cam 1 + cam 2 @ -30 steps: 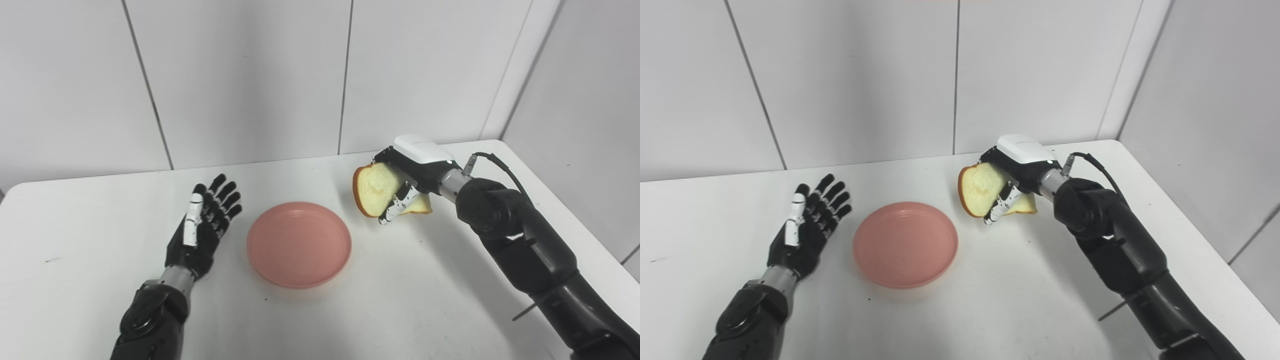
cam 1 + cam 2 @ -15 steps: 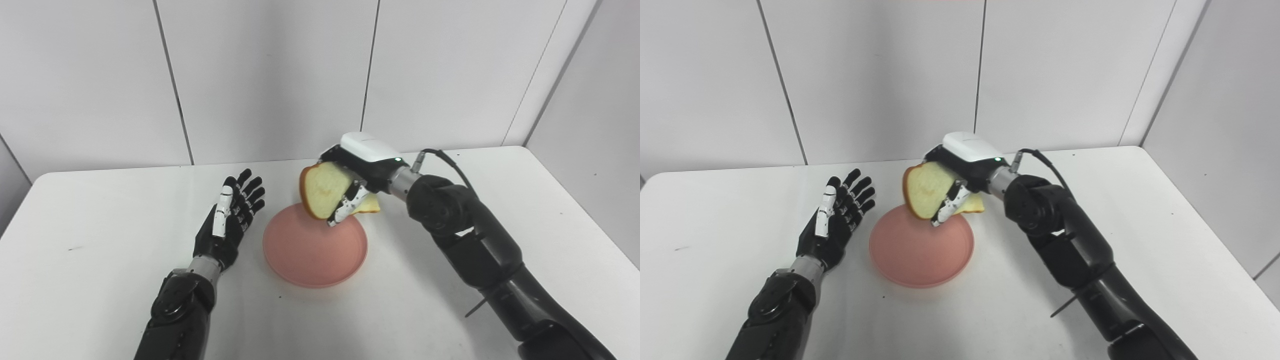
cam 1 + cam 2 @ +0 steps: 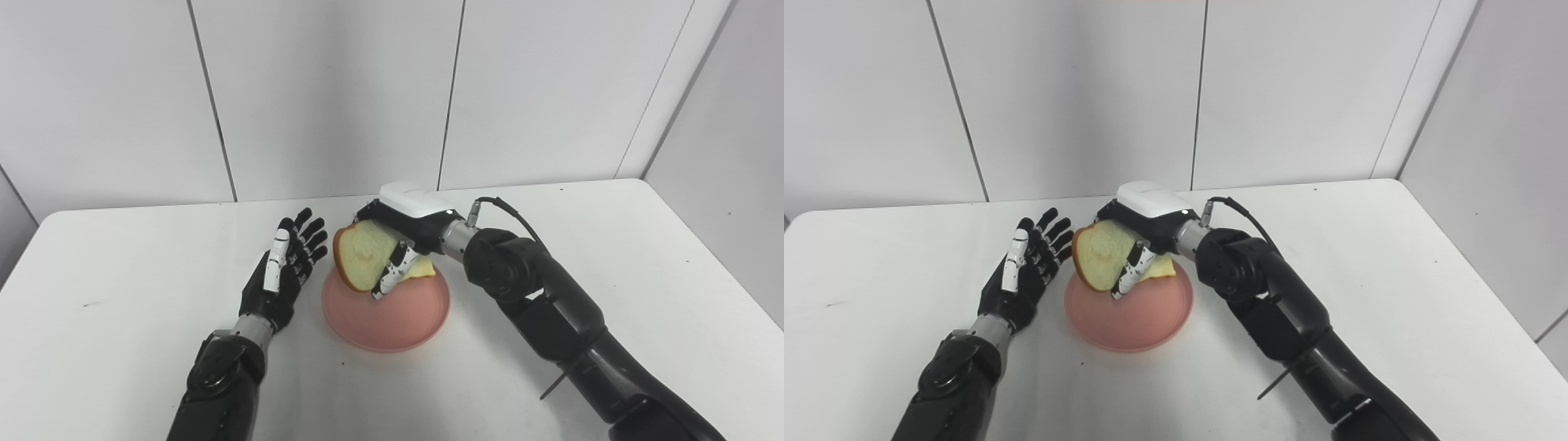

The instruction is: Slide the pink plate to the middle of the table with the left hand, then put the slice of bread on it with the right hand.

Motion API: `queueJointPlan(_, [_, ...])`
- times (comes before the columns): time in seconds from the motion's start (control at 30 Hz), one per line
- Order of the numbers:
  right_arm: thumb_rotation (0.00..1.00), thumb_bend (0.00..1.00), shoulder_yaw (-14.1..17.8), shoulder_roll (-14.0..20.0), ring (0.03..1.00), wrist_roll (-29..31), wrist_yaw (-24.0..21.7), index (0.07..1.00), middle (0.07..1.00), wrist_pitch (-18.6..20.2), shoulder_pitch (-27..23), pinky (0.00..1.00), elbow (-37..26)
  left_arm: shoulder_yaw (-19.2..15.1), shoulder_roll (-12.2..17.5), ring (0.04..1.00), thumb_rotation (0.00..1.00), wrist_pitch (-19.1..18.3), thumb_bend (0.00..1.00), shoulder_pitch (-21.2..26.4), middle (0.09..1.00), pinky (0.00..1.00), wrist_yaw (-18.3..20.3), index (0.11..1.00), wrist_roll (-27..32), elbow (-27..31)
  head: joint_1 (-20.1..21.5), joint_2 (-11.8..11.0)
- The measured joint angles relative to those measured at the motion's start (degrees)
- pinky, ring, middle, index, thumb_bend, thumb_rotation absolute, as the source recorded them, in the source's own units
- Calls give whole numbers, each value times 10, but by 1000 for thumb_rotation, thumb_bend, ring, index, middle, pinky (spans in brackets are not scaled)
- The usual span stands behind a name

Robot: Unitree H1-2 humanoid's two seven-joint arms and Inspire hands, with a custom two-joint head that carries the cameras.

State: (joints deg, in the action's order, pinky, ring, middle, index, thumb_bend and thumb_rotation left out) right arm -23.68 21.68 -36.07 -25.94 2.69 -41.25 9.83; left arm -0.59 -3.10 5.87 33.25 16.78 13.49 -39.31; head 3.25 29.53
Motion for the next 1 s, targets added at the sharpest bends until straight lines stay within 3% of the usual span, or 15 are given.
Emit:
queueJointPlan(0.17, [0,511,-2,-1,384,2,0,543,492,-12,5,390,12,2,0,957,1000,0,569,-1,955,960,0,956,0,2,0,3])
queueJointPlan(0.6, [0,517,-2,-3,426,1,-18,508,509,-12,22,501,12,4,0,949,1000,-15,565,-6,949,952,-3,950,-1,15,-9,4])
queueJointPlan(0.63, [2,665,-2,-3,528,0,-23,593,592,-11,22,535,12,4,0,949,1000,-15,567,-6,949,950,-3,949,-1,15,-10,4])
queueJointPlan(0.67, [4,740,-2,-3,581,0,-27,638,635,-10,22,553,11,4,0,949,1000,-15,568,-6,948,950,-3,949,-1,15,-10,4])
queueJointPlan(0.7, [86,814,-2,-3,663,0,-31,702,711,-9,22,600,10,5,0,951,1000,-15,569,-5,949,949,-3,949,-1,15,-10,4])
queueJointPlan(0.9, [301,935,-2,-3,770,-2,-40,818,802,-8,23,671,6,6,0,948,1000,-15,560,-5,946,945,-3,946,-2,15,-11,5])
queueJointPlan(1.0, [352,955,-1,-2,800,-3,-46,862,839,-7,23,686,-2,6,0,948,1000,-15,561,-5,946,942,-3,947,-2,15,-11,5])
